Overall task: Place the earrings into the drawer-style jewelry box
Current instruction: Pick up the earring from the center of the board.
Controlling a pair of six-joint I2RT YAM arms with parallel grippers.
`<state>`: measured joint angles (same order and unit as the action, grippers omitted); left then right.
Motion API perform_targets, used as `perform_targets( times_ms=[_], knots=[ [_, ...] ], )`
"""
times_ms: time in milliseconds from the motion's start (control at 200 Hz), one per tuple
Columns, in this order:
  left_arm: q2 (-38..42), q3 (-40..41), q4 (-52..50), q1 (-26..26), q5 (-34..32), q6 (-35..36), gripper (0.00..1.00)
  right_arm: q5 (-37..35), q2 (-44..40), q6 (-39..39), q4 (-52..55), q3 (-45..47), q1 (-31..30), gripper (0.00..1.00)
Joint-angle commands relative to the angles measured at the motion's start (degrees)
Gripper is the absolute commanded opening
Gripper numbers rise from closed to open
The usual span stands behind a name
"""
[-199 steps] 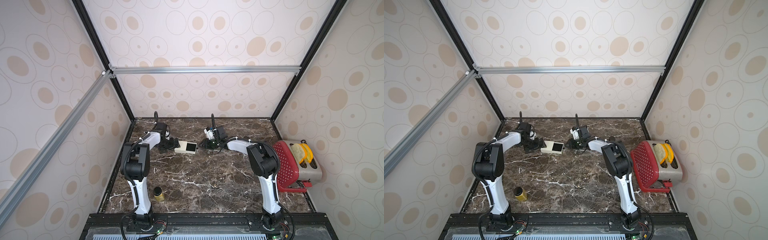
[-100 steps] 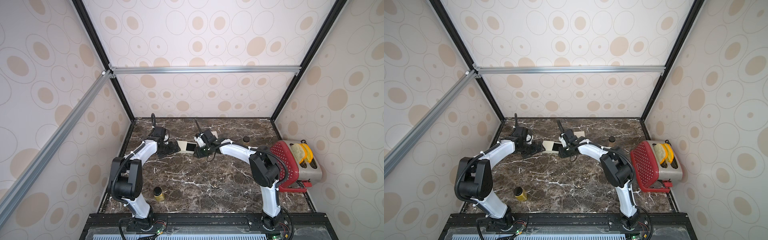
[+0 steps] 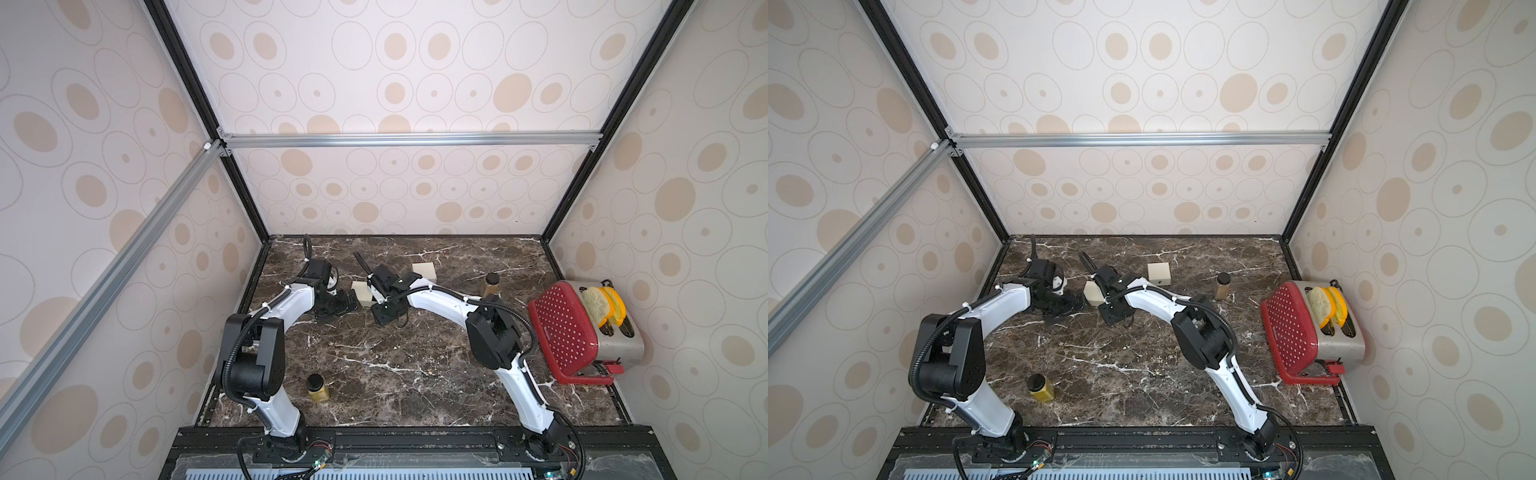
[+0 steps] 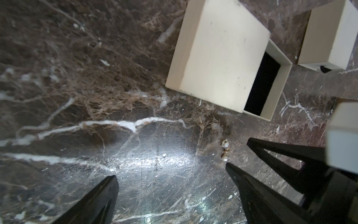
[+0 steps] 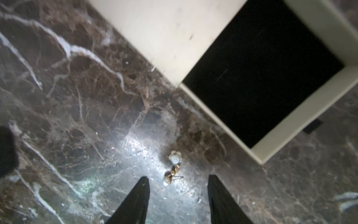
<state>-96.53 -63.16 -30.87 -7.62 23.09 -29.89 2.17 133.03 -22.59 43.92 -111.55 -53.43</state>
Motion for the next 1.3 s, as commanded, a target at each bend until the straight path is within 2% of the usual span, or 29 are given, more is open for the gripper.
perform_targets(
  times_ms=[0,451,576,951,1297],
  knots=[
    [0.5,-0.1,-0.5,0.1,0.4,1.2,0.99,-3.3,1.2,1.4,6.2,-2.0,-0.7,0.53],
    [0.4,0.9,1.6,0.1,1.9,0.1,0.99,-2.9,7.1,1.8,9.7,-10.7,-1.0,0.51],
    [0.4,1.0,1.6,0.1,2.0,0.0,0.99,-3.8,8.6,1.7,12.0,-13.0,-1.1,0.48],
    [0.4,0.9,1.9,0.1,2.4,-0.2,0.99,-5.3,5.1,0.8,10.7,-8.4,-1.0,0.36],
    [0.7,1.4,2.5,0.1,2.7,-0.4,0.99,-1.7,4.5,1.2,7.8,-6.2,-1.1,0.24]
  ],
)
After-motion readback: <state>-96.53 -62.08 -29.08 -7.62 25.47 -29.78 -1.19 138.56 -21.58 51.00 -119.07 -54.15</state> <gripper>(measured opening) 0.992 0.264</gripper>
